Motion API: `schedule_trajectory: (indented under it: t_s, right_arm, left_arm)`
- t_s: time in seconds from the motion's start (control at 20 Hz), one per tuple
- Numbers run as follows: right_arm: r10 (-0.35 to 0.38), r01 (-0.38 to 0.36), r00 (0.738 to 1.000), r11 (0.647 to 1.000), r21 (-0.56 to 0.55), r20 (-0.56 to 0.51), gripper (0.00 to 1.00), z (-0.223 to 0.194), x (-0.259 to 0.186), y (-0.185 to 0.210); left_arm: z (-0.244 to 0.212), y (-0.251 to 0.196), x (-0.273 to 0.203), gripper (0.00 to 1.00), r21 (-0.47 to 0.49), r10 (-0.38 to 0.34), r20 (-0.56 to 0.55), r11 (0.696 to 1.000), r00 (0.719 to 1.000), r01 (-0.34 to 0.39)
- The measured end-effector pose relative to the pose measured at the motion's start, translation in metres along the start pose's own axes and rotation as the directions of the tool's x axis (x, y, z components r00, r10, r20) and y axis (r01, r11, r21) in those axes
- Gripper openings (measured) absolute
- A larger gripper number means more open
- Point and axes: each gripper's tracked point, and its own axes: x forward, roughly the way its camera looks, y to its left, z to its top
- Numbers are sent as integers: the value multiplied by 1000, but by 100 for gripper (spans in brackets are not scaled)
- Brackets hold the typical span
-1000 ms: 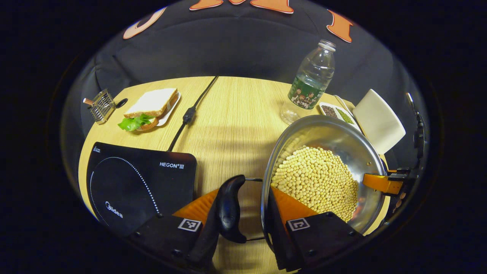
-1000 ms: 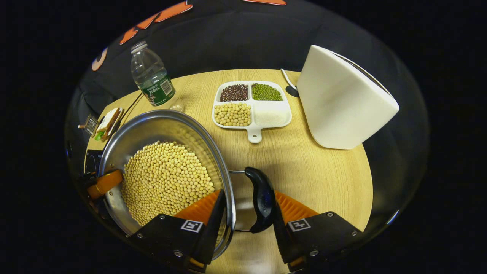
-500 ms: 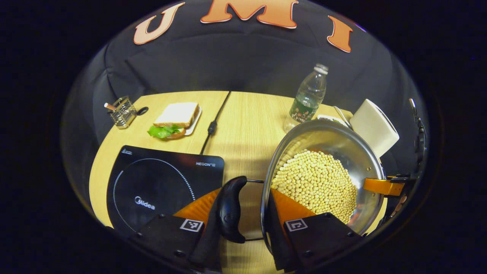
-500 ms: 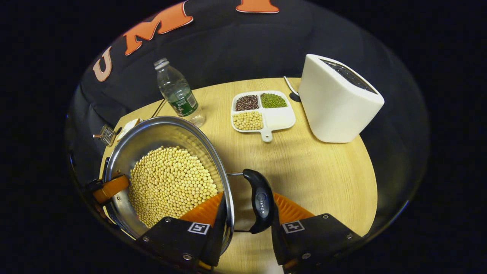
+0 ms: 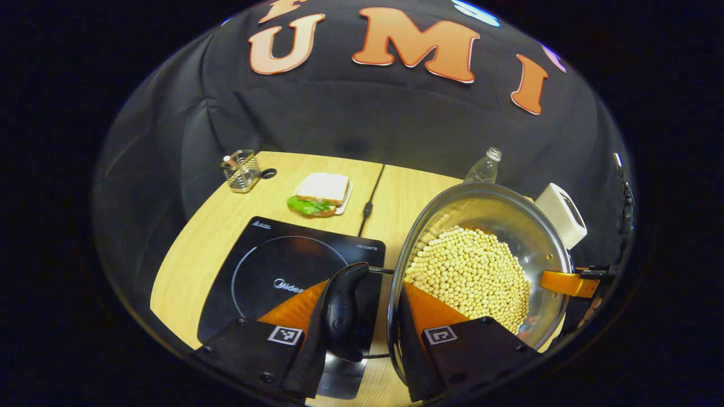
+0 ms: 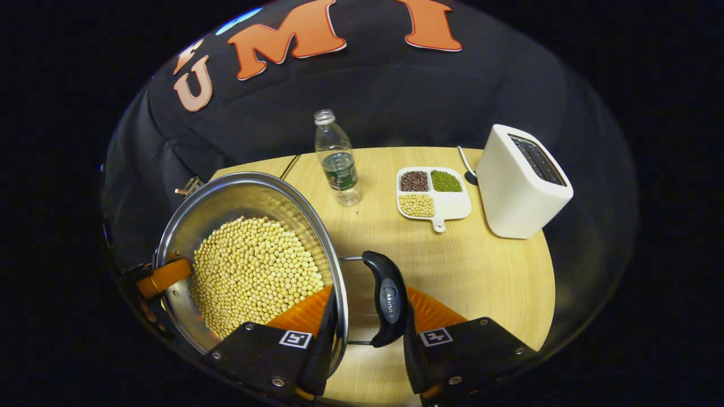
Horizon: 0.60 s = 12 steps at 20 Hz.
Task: First push the handle of the pot to place it horizontally, then grasp the pot with both hands and set it on the induction cooktop.
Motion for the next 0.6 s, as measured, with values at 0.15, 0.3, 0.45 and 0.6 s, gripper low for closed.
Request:
schedule_trajectory:
  t_s: [0.15,0.3,0.45,0.6]
  right_arm:
    - [43,-43,999,999,-30,5,54,2,-8,36]
    - [52,-51,998,998,-47,19,55,1,-15,70]
    - [43,-41,999,998,-47,29,54,6,-13,108]
    - [26,-26,1000,999,-45,17,54,0,-7,150]
  left_arm:
    - [0,32,-19,64,-16,51,17,999,999,-50]
    - [6,66,-39,64,-34,61,24,998,998,-60]
    - [18,109,-35,64,-21,50,18,999,999,-50]
    - [23,140,-16,63,10,31,-1,999,1000,-31]
